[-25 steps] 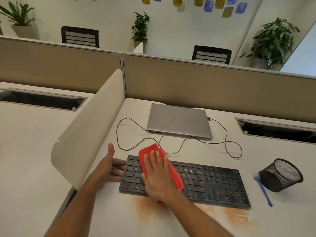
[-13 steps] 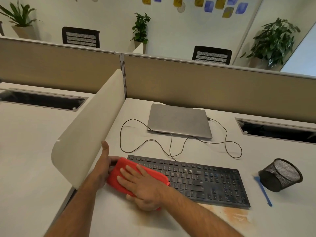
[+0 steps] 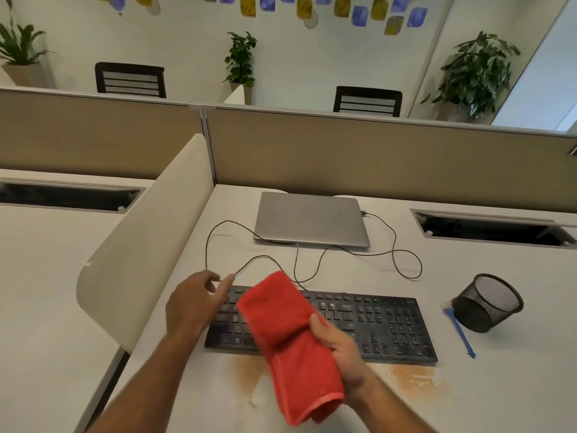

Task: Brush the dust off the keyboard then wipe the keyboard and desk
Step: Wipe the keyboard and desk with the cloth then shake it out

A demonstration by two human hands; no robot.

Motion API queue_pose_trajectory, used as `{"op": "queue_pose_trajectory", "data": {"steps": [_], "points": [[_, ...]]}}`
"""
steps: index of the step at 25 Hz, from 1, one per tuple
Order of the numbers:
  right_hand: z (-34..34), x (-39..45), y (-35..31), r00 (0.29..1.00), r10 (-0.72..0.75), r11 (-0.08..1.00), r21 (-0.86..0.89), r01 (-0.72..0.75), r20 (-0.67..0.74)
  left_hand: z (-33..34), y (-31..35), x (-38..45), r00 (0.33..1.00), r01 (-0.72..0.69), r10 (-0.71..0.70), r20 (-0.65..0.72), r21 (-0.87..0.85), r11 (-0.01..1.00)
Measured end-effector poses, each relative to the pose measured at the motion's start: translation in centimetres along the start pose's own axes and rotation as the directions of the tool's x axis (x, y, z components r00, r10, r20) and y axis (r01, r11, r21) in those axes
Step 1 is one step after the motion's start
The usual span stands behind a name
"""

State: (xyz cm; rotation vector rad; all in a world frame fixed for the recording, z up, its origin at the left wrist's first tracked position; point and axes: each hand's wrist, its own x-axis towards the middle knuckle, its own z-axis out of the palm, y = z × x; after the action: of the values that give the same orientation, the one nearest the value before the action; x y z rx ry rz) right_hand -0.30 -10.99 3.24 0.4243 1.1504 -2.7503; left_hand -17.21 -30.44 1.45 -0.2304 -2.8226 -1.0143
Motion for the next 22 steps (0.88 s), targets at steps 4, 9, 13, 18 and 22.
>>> {"op": "queue_pose_trajectory", "data": {"steps": [4, 9, 13, 18, 22], "points": [[-4.4, -4.5, -4.8, 0.966, -0.054, 0.984, 0.151, 0.095, -0.252, 2.6, 4.2, -0.9, 0.794, -0.541, 0.548, 0.264, -0.105, 0.834], [-9.8, -10.0, -9.2, 0.803, -0.316, 0.925, 0.026, 0.38, -0.505, 6.3, 9.5, -1.9, 0.468, -0.729, 0.462, 0.753, 0.034, 0.683], [-13.5, -13.9, -11.2, 0.664, -0.465, 0.88, -0.223, 0.42, -0.586, 8.1, 10.8, -2.4, 0.427, -0.761, 0.364, 0.828, 0.111, 0.64], [-16.9, -17.5, -12.3, 0.592, -0.681, 0.615, -0.776, 0.143, -0.431, 9.2, 11.7, -2.6, 0.424, -0.793, 0.323, 0.846, 0.174, 0.584], [-20.1, -17.4, -8.8, 0.612, -0.76, 0.042, -0.956, -0.29, -0.218, 9.5, 12.2, -2.6, 0.412, -0.799, 0.333, 0.848, 0.16, 0.579]]}}
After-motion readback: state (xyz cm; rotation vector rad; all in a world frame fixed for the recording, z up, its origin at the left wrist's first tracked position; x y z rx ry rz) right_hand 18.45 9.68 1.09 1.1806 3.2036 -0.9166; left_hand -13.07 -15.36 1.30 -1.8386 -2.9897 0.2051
